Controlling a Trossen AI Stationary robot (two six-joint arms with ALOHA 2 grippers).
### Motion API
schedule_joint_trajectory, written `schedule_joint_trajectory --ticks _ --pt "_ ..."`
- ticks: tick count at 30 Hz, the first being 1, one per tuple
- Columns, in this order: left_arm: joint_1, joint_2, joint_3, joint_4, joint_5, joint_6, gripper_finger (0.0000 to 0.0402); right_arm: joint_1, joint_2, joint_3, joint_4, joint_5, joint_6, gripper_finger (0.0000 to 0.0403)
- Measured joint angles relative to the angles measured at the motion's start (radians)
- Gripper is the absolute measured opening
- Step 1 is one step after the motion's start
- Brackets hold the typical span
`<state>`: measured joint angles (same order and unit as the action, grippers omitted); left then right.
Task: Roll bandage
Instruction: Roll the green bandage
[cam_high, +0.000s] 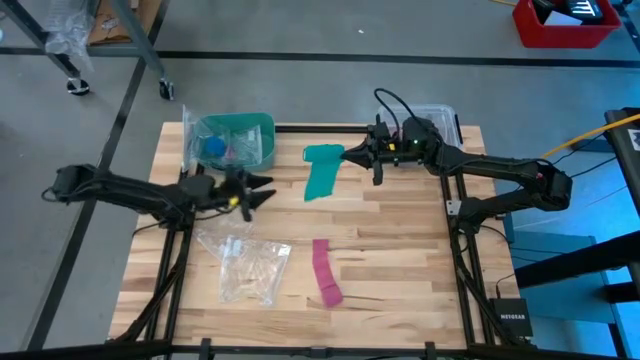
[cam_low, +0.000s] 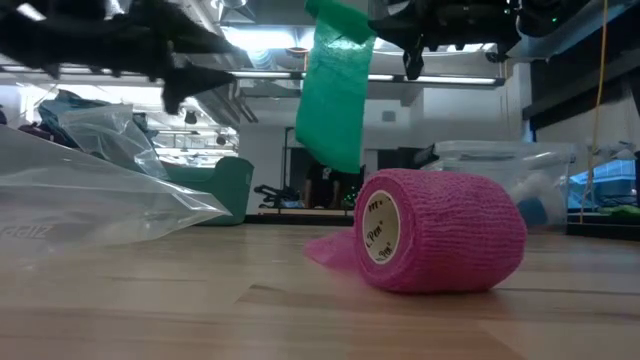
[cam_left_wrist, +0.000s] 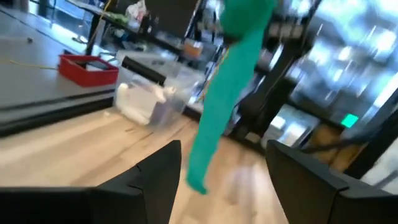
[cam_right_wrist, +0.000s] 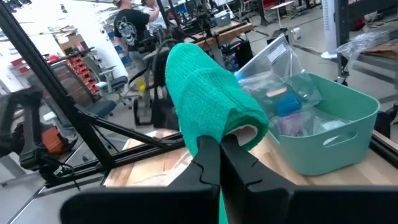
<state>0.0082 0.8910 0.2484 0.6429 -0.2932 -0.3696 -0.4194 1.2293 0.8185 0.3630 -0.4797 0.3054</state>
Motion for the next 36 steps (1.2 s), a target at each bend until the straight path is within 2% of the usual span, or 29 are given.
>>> schedule_joint_trajectory --ticks 4,11,17,26,36 --pt "-0.004 0.180 0.091 -0.007 -0.056 0.072 0.0225 0.000 0.000 0.000 0.001 0.000 0.000 0.0000" --pt "0.000 0.371 0.162 -0.005 -0.059 -0.005 0.0225 0.000 0.000 0.000 0.049 -0.023 0.003 0.0000" --pt "0.000 0.418 0.188 0.023 -0.062 -0.032 0.0225 0.000 0.000 0.000 0.060 -0.036 0.003 0.0000" --pt "0.014 0.436 0.231 0.050 -0.096 0.068 0.0225 0.000 0.000 0.000 0.061 -0.035 0.003 0.0000" --pt "0.018 0.531 0.284 0.049 -0.076 0.063 0.0225 0.000 0.000 0.000 0.114 0.029 0.003 0.0000"
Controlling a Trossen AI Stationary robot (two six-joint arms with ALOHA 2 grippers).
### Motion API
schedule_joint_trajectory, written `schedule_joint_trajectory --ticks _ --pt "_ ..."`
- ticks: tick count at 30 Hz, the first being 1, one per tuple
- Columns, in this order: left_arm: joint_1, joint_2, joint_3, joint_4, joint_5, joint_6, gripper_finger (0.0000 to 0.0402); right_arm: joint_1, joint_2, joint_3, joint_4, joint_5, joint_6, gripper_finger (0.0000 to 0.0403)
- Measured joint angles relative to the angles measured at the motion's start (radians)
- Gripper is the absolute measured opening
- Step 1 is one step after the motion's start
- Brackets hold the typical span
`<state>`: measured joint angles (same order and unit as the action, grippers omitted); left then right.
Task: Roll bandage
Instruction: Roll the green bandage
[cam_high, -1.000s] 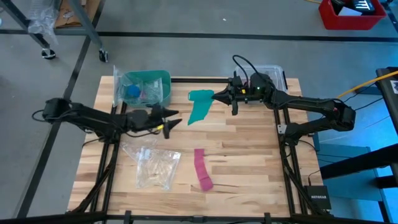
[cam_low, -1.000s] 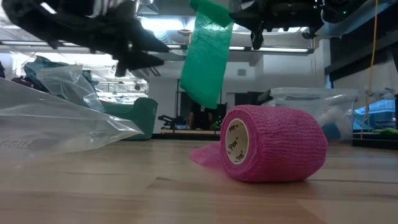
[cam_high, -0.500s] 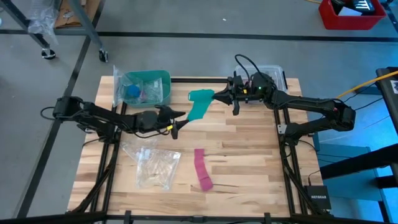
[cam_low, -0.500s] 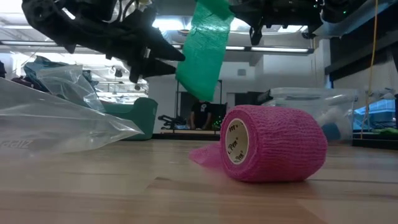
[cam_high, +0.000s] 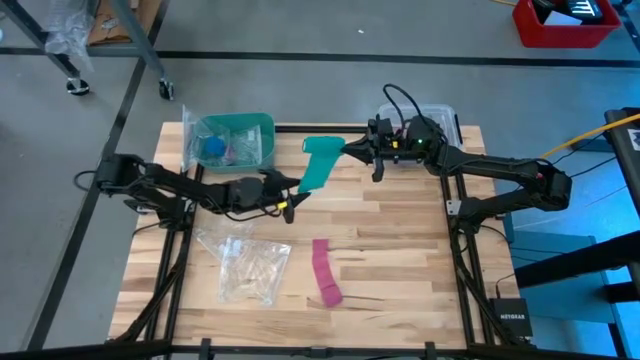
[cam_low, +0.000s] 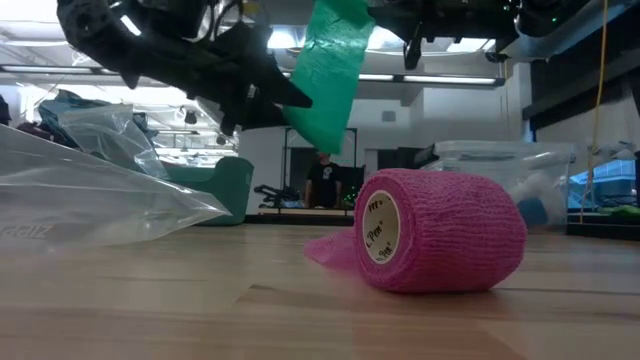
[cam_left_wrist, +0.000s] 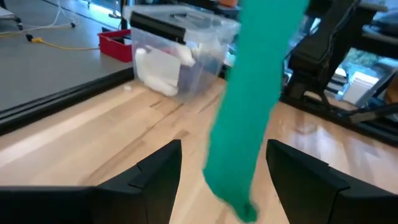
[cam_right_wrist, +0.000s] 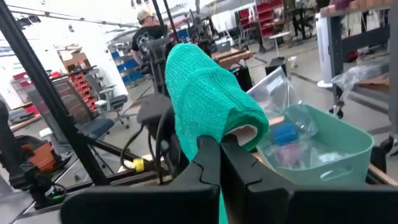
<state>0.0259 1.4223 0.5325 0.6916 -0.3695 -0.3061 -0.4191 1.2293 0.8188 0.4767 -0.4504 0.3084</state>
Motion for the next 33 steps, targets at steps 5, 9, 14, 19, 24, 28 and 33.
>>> schedule_joint_trajectory --ticks 5,9,14,19,24,28,33 --pt "0.011 0.032 0.023 0.002 0.000 0.000 0.0225 0.000 0.000 0.000 0.003 -0.012 0.005 0.0000" --pt "0.013 0.032 0.023 0.000 -0.001 -0.002 0.0214 0.000 0.000 0.000 0.001 -0.019 0.012 0.0000" --pt "0.014 0.032 0.023 -0.032 -0.031 -0.022 0.0150 0.000 0.000 0.000 0.003 -0.089 0.052 0.0000" --pt "0.015 0.032 0.023 -0.030 -0.079 -0.003 0.0050 0.000 0.000 0.000 -0.008 -0.190 0.077 0.0000" --pt "0.017 0.031 0.023 -0.035 -0.130 0.003 0.0010 0.000 0.000 0.000 -0.022 -0.244 0.092 0.0000" --pt "0.020 -0.004 0.023 -0.125 -0.228 0.001 0.0003 0.000 0.000 0.000 -0.084 -0.271 0.092 0.0000" --pt "0.039 -0.063 0.023 -0.178 -0.310 0.006 0.0002 0.000 0.000 0.000 -0.196 -0.286 0.088 0.0000"
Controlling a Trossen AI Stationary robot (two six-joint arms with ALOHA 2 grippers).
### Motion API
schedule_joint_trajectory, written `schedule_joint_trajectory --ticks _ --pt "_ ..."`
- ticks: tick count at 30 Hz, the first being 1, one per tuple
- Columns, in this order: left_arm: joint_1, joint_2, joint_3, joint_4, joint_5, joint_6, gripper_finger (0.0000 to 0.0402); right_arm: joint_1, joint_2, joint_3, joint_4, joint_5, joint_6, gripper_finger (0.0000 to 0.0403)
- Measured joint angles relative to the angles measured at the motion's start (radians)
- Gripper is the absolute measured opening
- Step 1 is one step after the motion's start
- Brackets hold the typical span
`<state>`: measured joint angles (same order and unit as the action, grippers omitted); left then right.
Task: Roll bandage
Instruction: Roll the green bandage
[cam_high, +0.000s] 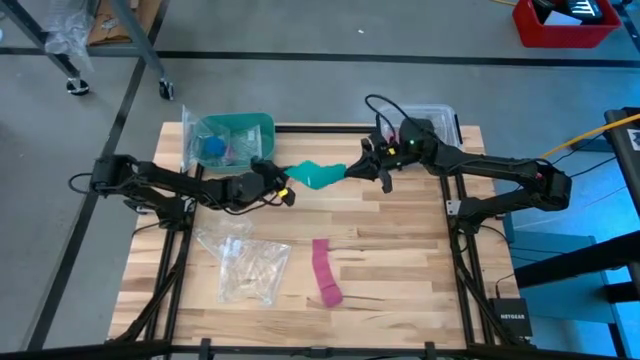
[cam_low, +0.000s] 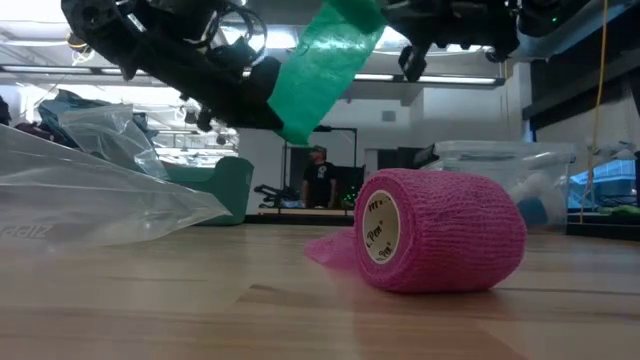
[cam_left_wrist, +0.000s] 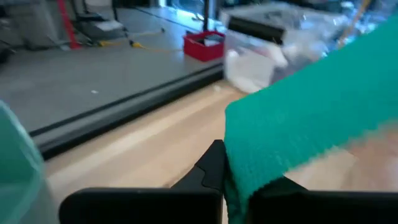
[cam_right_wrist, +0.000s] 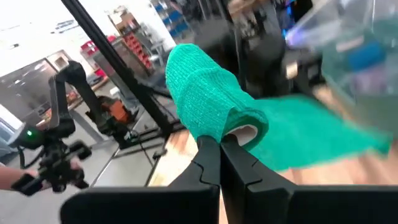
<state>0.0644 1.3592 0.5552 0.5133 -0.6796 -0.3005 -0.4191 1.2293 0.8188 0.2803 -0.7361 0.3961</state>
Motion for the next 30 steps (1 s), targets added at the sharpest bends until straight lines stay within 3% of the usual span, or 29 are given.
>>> schedule_joint_trajectory --ticks 14,21,30 --pt "0.056 -0.144 0.000 0.109 0.010 0.050 0.0001 0.001 0.000 0.000 -0.291 0.013 -0.050 0.0000" --pt "0.056 -0.140 0.036 0.117 0.107 0.028 0.0000 0.033 0.011 0.000 -0.301 0.076 -0.073 0.0000" --pt "0.032 -0.091 0.171 0.027 0.210 0.059 0.0000 0.120 0.130 0.000 -0.257 0.164 -0.100 0.0000"
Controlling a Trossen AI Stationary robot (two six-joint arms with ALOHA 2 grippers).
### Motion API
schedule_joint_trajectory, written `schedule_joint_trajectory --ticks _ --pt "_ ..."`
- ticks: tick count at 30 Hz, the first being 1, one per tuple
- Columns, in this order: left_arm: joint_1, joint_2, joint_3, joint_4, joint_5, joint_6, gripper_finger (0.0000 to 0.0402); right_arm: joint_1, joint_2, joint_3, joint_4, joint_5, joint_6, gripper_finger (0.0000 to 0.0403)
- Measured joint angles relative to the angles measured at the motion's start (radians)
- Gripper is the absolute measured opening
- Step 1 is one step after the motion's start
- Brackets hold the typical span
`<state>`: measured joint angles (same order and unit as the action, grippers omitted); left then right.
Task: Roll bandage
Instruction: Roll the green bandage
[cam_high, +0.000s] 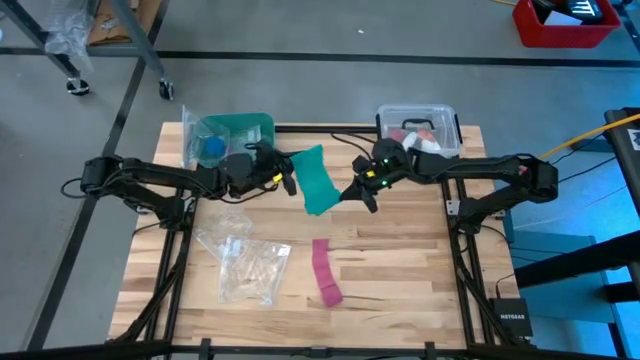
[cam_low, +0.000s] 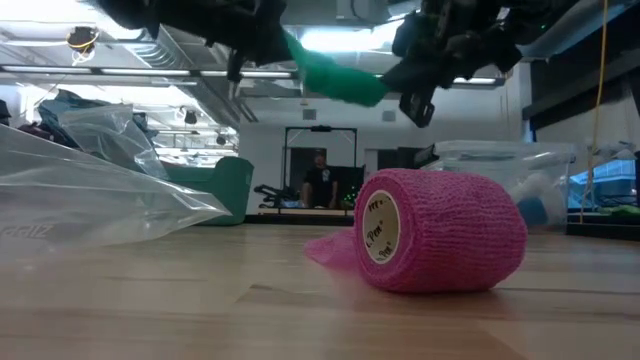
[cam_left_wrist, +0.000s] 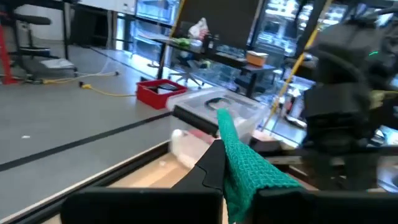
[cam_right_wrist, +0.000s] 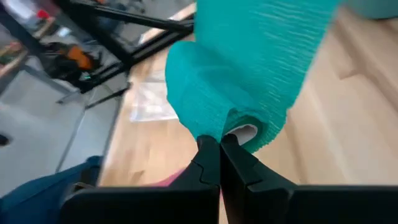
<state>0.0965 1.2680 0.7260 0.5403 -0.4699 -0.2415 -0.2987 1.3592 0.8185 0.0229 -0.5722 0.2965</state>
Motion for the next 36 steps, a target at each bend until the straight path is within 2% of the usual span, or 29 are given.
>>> schedule_joint_trajectory --ticks 5,16,27,32,36 --pt "-0.062 0.002 0.022 -0.009 0.007 0.051 0.0000 -0.017 0.022 0.000 0.008 0.075 -0.034 0.0000" --pt "-0.140 0.038 0.024 -0.034 0.008 0.041 0.0000 -0.042 0.021 0.000 0.171 0.129 -0.015 0.0000" --pt "-0.172 0.098 0.024 -0.027 0.095 0.043 0.0003 -0.042 0.021 0.000 0.207 0.224 -0.017 0.0000" --pt "-0.181 0.113 0.024 -0.026 0.125 0.073 0.0032 -0.042 0.021 0.000 0.235 0.225 -0.018 0.0000" --pt "-0.184 0.113 0.024 -0.013 0.127 0.086 0.0083 -0.042 0.021 0.000 0.236 0.224 -0.018 0.0000"
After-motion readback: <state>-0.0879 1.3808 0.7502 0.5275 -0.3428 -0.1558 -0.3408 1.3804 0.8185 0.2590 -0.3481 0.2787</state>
